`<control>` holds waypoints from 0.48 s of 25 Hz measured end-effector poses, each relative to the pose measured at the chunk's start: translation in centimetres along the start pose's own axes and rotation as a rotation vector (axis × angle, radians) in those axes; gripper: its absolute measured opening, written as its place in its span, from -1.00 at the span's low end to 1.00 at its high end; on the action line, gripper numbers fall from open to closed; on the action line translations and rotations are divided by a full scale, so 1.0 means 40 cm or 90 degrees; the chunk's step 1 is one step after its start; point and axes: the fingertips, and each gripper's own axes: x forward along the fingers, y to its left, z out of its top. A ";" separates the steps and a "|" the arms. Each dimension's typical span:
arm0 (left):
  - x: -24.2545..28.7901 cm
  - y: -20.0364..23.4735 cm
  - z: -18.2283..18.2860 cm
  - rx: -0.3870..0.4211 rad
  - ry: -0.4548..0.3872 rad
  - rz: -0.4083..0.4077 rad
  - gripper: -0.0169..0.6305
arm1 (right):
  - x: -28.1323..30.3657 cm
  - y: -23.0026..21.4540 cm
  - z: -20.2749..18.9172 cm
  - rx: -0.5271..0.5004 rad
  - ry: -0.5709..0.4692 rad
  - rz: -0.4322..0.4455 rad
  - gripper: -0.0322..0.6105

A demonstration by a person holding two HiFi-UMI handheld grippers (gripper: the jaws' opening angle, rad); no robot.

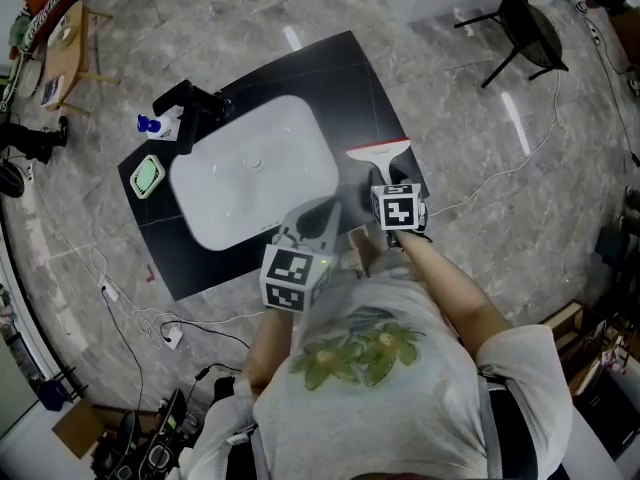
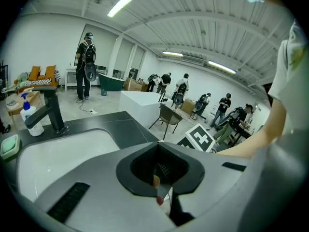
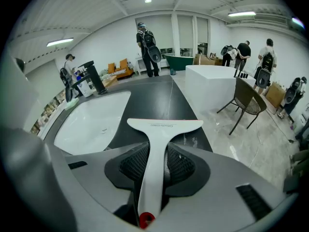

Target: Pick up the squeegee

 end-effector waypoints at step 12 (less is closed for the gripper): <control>-0.014 -0.003 0.003 0.005 -0.004 -0.004 -0.92 | -0.010 -0.005 0.002 -0.020 0.004 0.007 -0.59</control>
